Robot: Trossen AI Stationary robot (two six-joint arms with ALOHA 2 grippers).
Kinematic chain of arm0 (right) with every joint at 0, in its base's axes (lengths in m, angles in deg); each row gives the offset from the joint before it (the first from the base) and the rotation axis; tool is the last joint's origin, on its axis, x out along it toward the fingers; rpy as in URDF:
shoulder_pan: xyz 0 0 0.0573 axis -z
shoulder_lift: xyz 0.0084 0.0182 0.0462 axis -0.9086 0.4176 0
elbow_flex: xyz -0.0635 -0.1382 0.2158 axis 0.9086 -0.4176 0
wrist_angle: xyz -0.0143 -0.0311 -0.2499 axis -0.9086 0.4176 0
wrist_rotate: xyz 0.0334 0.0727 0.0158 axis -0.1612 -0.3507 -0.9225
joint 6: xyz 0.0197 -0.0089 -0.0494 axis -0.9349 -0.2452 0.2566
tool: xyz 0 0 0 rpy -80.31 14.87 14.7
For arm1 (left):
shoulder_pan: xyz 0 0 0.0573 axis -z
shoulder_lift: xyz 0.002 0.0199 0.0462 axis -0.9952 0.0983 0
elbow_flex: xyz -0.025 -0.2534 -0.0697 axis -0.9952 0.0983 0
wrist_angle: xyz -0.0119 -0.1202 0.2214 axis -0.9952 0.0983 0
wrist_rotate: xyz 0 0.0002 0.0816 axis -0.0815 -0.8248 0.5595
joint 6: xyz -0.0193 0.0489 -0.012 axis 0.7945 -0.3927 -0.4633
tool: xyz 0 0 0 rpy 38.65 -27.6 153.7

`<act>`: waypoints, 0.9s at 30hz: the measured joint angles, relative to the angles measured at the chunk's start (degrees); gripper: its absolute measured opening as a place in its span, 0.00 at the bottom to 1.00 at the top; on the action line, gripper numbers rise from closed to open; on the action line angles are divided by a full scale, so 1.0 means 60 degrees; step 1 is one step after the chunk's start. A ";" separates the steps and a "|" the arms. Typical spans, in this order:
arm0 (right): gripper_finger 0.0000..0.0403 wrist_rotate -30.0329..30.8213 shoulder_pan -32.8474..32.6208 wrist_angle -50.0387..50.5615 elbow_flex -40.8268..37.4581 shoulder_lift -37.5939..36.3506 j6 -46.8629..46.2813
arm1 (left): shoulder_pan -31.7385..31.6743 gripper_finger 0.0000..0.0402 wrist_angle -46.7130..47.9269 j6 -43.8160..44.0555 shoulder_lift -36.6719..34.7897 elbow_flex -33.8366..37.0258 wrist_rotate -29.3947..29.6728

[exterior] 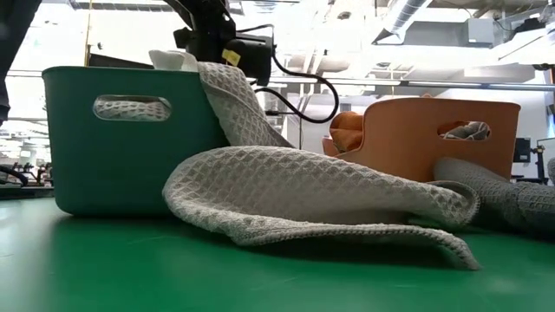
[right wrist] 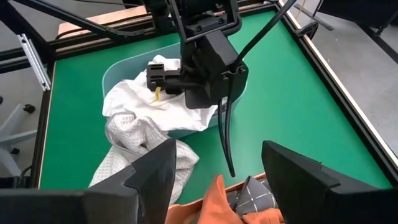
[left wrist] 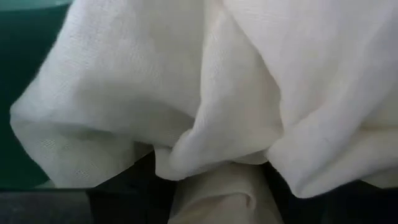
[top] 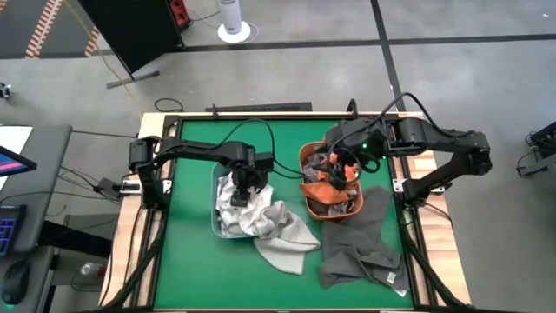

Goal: Sort towels by color in basket
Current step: Put the white towel into the green bin

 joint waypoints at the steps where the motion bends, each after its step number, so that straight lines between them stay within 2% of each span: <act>1: 0.66 0.0000 0.0000 0.0000 -0.0001 0.0000 0.0004 | 0.0000 0.56 0.0037 -0.0012 0.0000 0.0000 0.0000; 9: 0.66 -0.0001 0.0000 0.0003 0.0000 0.0000 0.0076 | 0.0004 0.56 0.0211 0.0080 0.0007 -0.0040 -0.0004; 16: 0.66 0.0099 0.0000 0.0001 -0.0003 0.0000 0.0146 | 0.0004 0.56 0.2074 0.0254 -0.0235 -0.0886 0.0022; 27: 0.66 0.0175 0.0000 -0.0004 0.0000 0.0000 0.0275 | -0.0089 0.56 0.2775 0.0212 -0.1740 -0.1311 -0.0127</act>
